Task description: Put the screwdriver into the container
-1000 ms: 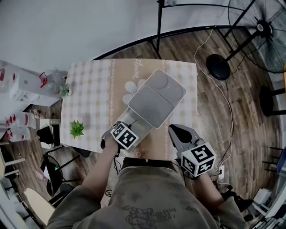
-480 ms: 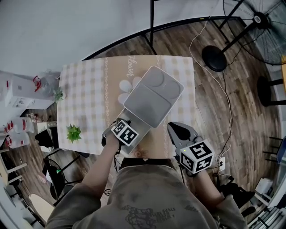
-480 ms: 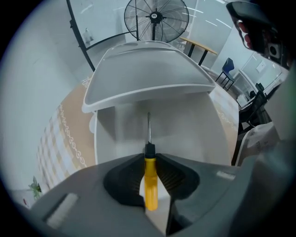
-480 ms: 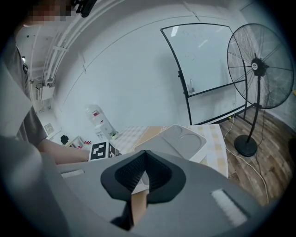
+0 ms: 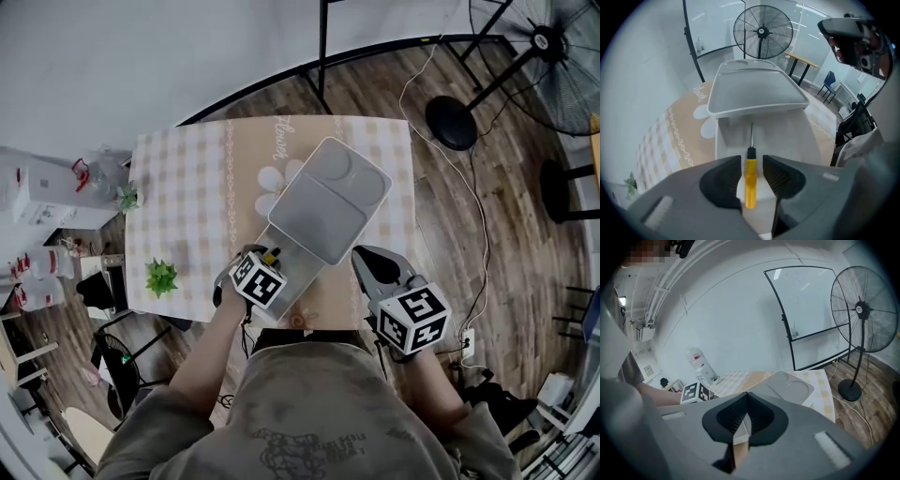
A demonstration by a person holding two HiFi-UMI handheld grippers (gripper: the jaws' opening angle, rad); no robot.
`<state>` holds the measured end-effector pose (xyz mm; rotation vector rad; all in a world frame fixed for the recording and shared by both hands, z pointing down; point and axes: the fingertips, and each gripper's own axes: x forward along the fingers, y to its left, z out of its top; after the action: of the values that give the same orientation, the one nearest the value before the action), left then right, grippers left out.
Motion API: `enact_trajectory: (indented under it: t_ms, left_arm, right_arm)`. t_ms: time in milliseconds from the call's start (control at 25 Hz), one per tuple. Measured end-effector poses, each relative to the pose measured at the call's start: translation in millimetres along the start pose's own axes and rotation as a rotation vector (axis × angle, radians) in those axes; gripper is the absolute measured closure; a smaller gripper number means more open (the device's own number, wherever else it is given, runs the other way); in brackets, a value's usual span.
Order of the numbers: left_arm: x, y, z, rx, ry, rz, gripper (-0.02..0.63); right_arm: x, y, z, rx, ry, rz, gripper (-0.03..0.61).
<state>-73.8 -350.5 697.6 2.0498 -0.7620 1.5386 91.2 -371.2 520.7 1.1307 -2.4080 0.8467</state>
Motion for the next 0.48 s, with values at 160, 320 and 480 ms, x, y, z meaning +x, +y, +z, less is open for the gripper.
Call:
enact_trajectory:
  t_ms: [160, 320, 480]
  left_arm:
    - [-28, 6, 7, -0.037, -0.081, -0.002, 0.469]
    - [-68, 14, 20, -0.07, -0.208, 0.01, 0.469]
    - [-120, 31, 37, -0.113, -0.374, 0.063, 0.485]
  right_arm:
    - [0, 9, 18, -0.017, -0.038, -0.002, 0.551]
    - [-3, 20, 42, -0.042, -0.091, -0.003, 0.551]
    - [-9, 34, 68, -0.075, -0.149, -0.001, 0.551]
